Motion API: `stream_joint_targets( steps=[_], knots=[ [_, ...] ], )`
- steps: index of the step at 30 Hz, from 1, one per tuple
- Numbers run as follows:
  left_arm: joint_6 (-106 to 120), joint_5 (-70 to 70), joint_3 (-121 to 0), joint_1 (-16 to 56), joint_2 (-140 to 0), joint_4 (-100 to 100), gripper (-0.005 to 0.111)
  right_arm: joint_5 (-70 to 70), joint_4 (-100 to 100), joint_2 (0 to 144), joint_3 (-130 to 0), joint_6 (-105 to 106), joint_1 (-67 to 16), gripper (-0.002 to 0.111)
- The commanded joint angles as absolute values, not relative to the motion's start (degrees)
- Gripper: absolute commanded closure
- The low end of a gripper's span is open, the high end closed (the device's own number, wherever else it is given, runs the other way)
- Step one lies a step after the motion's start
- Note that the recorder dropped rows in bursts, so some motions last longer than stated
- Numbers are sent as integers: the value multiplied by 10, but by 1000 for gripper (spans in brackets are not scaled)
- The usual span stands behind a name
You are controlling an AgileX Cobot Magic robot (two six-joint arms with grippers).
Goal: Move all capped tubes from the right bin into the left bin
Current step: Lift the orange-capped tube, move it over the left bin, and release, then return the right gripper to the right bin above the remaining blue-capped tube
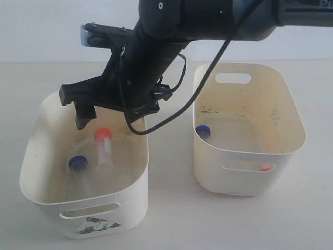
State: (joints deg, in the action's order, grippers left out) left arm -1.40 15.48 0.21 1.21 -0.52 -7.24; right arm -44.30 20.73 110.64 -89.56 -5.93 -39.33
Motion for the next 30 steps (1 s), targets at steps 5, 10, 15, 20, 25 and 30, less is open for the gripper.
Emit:
stream_joint_targets(
  steps=[5,10,15,20,25,30],
  knots=[
    [-21,149,0,10,-4,-66,102,-562,168,1047,-996,-52,-332,37],
    [-21,149,0,10,-4,-66,102,-675,156,1045,-1028,-45,-238,40],
    [-21,149,0,10,-4,-66,102,-700,158,1046,-1026,-22,-172,62],
    [-21,149,0,10,-4,-66,102,-700,160,1046,-1005,0,-145,66],
    [-21,149,0,10,-4,-66,102,-667,160,1046,-929,4,-143,66],
    [-21,149,0,10,-4,-66,102,-618,160,1046,-865,4,-143,66]
  ],
)
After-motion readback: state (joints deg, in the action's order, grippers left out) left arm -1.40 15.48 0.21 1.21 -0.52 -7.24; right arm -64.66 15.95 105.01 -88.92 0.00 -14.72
